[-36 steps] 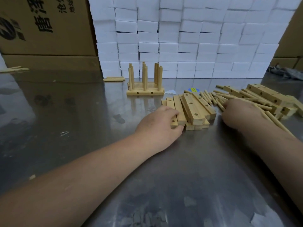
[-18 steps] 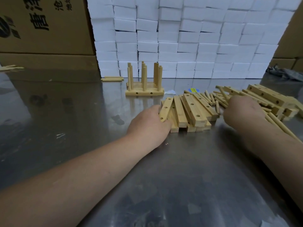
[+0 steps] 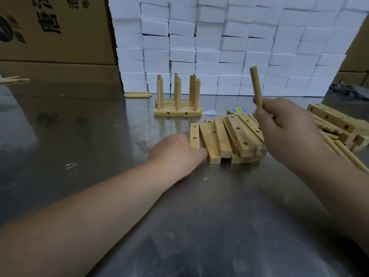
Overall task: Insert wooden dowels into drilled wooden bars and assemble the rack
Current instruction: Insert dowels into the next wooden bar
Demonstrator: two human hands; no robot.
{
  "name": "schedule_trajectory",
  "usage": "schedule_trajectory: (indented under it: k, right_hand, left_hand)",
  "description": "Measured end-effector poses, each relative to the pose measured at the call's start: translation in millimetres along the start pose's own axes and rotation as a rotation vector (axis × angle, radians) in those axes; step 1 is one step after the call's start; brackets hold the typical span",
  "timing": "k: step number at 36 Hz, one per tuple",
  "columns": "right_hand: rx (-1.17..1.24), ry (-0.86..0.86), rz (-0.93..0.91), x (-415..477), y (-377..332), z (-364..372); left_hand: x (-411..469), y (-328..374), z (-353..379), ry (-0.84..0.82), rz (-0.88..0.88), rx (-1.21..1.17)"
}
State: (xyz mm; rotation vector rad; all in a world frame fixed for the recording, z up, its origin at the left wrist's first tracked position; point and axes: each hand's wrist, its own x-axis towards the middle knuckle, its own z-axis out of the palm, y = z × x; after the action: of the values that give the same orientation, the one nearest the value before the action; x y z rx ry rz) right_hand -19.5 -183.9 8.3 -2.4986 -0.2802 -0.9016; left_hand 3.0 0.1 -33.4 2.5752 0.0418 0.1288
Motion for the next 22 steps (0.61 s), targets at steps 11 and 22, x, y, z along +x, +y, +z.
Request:
schedule_trajectory:
  k: [11, 22]
  right_hand:
    - [0.086, -0.054, -0.044, -9, -15, -1]
    - [0.153, -0.181, -0.12, -19, -26, 2]
  left_hand:
    - [2, 0, -1, 0.068, -0.008, 0.053]
    - [16, -5, 1, 0.349, -0.038, -0.84]
